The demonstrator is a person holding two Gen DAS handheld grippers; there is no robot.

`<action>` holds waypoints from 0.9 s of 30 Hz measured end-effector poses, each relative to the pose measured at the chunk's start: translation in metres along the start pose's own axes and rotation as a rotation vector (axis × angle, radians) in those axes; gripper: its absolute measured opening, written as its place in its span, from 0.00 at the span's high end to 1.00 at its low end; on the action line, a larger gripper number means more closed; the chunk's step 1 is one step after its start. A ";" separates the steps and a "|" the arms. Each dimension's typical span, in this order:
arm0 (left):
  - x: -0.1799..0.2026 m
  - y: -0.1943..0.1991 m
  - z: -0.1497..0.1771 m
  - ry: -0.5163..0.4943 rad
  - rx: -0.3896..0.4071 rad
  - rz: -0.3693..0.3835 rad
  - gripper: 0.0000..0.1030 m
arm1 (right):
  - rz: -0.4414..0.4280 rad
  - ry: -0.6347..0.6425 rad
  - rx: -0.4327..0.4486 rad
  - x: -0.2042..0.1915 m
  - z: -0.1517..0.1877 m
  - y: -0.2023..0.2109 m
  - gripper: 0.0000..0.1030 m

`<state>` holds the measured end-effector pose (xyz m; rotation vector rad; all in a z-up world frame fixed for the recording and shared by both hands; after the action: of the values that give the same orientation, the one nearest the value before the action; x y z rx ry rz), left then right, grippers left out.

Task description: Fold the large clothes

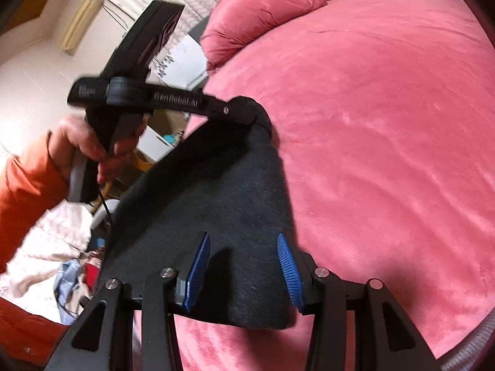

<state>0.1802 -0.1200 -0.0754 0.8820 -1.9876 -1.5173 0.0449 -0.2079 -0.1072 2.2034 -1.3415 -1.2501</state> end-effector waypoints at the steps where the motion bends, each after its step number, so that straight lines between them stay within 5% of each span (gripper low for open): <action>1: -0.002 -0.002 -0.001 0.005 -0.012 -0.007 0.68 | 0.005 0.005 -0.010 -0.002 0.000 -0.001 0.55; 5: 0.007 -0.017 -0.005 -0.019 -0.034 -0.036 0.75 | 0.076 0.086 -0.059 -0.014 0.002 -0.009 0.55; 7: 0.014 -0.017 -0.003 -0.053 -0.028 -0.070 0.91 | 0.101 0.115 -0.074 -0.018 0.003 -0.013 0.55; 9: 0.016 -0.013 -0.005 -0.037 -0.016 -0.074 0.95 | 0.110 0.122 -0.083 -0.019 0.004 -0.015 0.56; 15: -0.021 0.037 -0.021 0.222 0.063 0.103 0.97 | 0.155 0.189 -0.060 -0.035 0.002 -0.009 0.60; 21: -0.068 -0.008 -0.021 0.412 0.047 0.149 0.97 | 0.166 0.200 -0.083 -0.038 0.005 -0.018 0.60; 23: -0.081 -0.023 -0.023 0.485 0.044 0.142 0.99 | 0.162 0.190 -0.087 -0.037 0.006 -0.021 0.60; 25: -0.109 -0.028 -0.027 0.555 0.079 -0.013 1.00 | 0.145 0.173 -0.097 -0.035 0.007 -0.022 0.60; 27: -0.135 -0.024 -0.024 0.628 0.082 0.001 1.00 | 0.127 0.154 -0.087 -0.033 0.006 -0.020 0.60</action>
<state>0.2938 -0.0401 -0.0916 1.2096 -1.5839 -0.9887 0.0458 -0.1688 -0.1057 2.0734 -1.3189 -1.0509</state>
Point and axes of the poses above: each gripper's, at about its wrist camera, not at the fingertips, and y roughly against the way its jaws point, x to its right, z to its underside, the point moved 4 cm from there along -y, roughly the way its jaws point, and after that the axes turned 7 degrees about y, right-handed, at the moved point
